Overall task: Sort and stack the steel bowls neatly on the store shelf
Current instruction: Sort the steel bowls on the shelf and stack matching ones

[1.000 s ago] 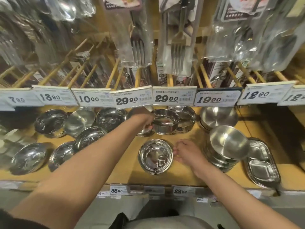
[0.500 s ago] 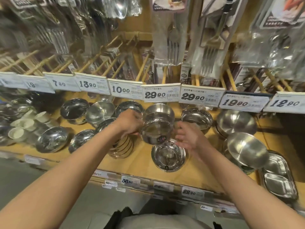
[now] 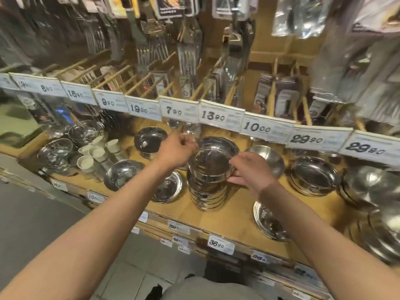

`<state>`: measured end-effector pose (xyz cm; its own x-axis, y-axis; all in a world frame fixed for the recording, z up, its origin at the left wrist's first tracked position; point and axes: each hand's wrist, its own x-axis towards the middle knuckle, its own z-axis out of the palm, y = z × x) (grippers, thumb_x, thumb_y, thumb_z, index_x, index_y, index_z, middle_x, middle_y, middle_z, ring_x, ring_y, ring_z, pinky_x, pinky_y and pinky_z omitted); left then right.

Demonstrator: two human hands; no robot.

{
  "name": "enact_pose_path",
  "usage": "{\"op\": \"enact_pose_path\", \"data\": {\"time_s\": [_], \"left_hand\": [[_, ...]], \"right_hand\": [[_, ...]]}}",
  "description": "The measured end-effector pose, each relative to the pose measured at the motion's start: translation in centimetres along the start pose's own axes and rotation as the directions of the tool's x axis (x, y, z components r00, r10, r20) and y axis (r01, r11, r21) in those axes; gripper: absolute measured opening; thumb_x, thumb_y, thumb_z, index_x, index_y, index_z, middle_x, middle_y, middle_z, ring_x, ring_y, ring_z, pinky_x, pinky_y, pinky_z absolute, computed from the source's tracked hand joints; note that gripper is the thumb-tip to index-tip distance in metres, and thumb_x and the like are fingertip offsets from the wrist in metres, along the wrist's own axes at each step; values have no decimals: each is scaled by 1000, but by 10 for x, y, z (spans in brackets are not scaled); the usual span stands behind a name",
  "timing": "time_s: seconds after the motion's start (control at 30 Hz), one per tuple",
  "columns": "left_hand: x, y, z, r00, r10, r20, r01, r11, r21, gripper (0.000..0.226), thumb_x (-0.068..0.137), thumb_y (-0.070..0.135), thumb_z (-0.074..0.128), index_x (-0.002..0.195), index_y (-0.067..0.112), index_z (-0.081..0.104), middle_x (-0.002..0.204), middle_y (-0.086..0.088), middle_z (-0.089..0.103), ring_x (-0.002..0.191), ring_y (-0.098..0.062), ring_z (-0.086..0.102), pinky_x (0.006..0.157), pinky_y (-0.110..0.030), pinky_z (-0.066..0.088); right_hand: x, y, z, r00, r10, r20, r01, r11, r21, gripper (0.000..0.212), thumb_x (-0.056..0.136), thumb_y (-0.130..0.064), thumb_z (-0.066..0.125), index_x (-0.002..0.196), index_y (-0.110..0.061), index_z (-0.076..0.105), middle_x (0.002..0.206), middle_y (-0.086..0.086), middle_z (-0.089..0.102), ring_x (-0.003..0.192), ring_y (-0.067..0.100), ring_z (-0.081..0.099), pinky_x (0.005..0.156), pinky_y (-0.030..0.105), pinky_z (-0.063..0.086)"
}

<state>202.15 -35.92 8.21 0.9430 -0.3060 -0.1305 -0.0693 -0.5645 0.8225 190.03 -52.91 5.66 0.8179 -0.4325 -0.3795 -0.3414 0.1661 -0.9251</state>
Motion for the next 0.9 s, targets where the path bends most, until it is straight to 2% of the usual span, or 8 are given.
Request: {"op": "enact_pose_path", "data": {"time_s": [0.13, 0.23, 0.3, 0.4, 0.47, 0.6, 0.7, 0.9], "left_hand": [[5, -19, -4, 981, -109, 161, 111, 994, -4, 11, 94, 21, 64, 90, 11, 68, 79, -1, 74, 64, -12, 70, 60, -27, 59], [11, -29, -2, 976, -108, 187, 99, 994, 54, 16, 94, 18, 63, 83, 9, 69, 79, -7, 72, 63, -16, 70, 64, -32, 61], [15, -33, 1, 971, -109, 212, 105, 994, 32, 21, 96, 23, 64, 89, 5, 72, 68, -2, 69, 60, -16, 68, 68, -36, 63], [19, -39, 3, 964, -114, 240, 123, 992, -25, 32, 98, 26, 62, 102, -5, 72, 51, 4, 57, 56, -17, 64, 77, -48, 63], [19, -42, 3, 962, -102, 255, 108, 994, -7, 34, 99, 27, 61, 101, -5, 72, 53, 2, 61, 57, -17, 67, 78, -48, 63], [18, -49, 3, 956, -87, 281, 83, 996, 27, 29, 98, 26, 61, 91, 0, 73, 87, -13, 75, 76, -26, 73, 80, -47, 62], [16, -54, 4, 955, -75, 288, 74, 997, 15, 31, 96, 24, 63, 92, -5, 72, 91, -16, 74, 78, -27, 72, 78, -50, 62], [16, -57, 3, 963, -24, 267, 17, 999, 31, 16, 95, 25, 64, 78, 23, 64, 85, 2, 67, 81, -22, 72, 78, -46, 63]], "right_hand": [[6, 3, 21, 992, 25, -121, -21, 999, 39, 9, 94, -12, 66, 96, -21, 63, 103, 5, 67, 86, 19, 74, 62, 23, 61], [5, 9, 26, 989, -14, -145, 8, 999, -41, 11, 96, -15, 65, 89, -23, 60, 99, 3, 65, 83, 17, 71, 60, 22, 60], [2, 13, 27, 986, -61, -157, 40, 990, -138, 3, 96, -19, 63, 97, -16, 64, 99, 5, 66, 78, 16, 70, 65, 27, 62], [0, 19, 29, 974, -62, -216, 16, 978, -206, 13, 96, -20, 62, 105, -13, 67, 102, 5, 68, 70, 15, 69, 67, 34, 63], [0, 22, 31, 969, -55, -239, 10, 982, -187, 14, 95, -18, 62, 104, -11, 70, 103, 11, 73, 69, 13, 70, 60, 26, 59], [-1, 30, 31, 963, -96, -250, 11, 947, -320, 15, 93, -20, 64, 85, -15, 75, 86, 7, 77, 85, 26, 74, 83, 48, 62], [-4, 38, 33, 959, -100, -265, 2, 938, -347, 17, 90, -21, 65, 78, -21, 76, 73, -5, 76, 78, 21, 75, 81, 50, 62], [-2, 43, 36, 955, -92, -284, -18, 932, -363, 16, 88, -21, 68, 74, -24, 74, 70, -7, 74, 79, 19, 75, 83, 49, 62]]}}
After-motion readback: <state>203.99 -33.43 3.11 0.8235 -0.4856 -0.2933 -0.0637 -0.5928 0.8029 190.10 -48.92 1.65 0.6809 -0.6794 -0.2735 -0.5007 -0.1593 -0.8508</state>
